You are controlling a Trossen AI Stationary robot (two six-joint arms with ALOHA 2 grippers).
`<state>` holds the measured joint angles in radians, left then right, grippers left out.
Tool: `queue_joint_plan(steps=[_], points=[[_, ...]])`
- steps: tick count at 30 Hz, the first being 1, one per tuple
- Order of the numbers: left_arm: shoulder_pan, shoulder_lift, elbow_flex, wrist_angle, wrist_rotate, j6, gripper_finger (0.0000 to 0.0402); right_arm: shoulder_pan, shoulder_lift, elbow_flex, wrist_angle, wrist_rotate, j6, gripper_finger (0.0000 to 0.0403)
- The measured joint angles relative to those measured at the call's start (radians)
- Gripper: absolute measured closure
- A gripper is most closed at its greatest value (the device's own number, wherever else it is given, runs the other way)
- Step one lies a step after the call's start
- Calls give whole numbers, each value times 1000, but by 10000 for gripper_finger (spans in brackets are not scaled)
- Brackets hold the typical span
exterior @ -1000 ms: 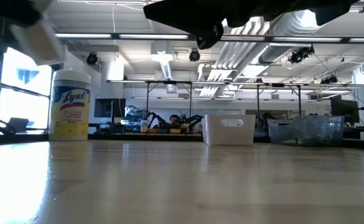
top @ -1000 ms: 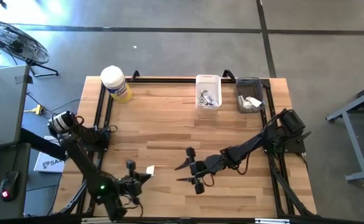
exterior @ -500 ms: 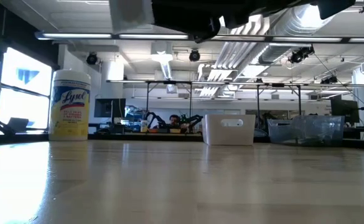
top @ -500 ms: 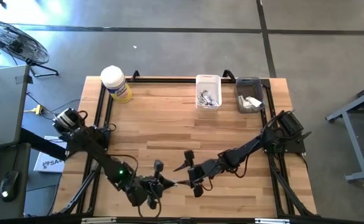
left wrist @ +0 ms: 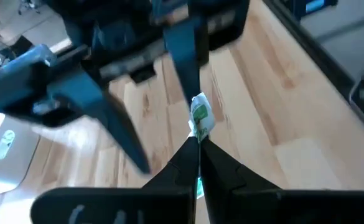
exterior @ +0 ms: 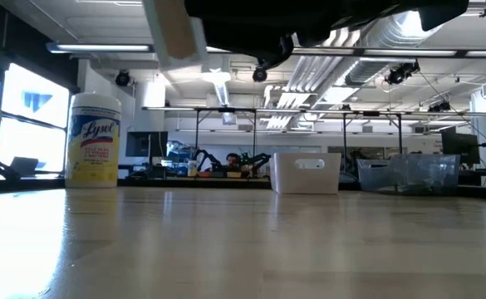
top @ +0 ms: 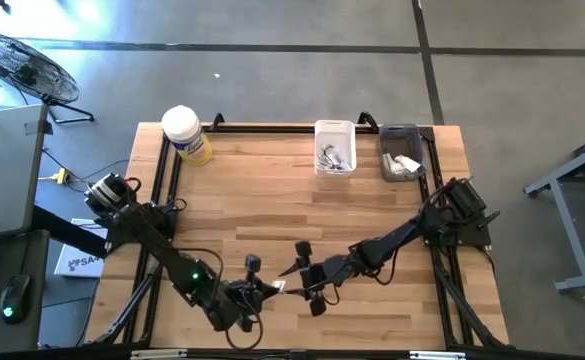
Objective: Pick & Place First Aid Supplies
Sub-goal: Put the green bandage into the black bin
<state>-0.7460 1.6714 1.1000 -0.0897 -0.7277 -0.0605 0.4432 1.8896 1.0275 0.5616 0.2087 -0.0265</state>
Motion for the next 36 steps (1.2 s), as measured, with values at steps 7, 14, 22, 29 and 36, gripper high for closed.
queue_joint_plan(steps=[7,14,22,29,36], points=[[24,-1,0,97,-8,10,394,-12,0,0,-4,27,0,236],[26,-1,0,75,-22,-5,394,-12,0,0,-11,20,2,320],[26,-1,0,72,-26,-5,394,-11,0,0,-26,27,11,392],[19,-1,0,85,-27,-7,394,-11,0,0,-28,25,26,400],[-17,-1,62,-28,-54,-25,345,-11,0,-1,-49,28,51,401]])
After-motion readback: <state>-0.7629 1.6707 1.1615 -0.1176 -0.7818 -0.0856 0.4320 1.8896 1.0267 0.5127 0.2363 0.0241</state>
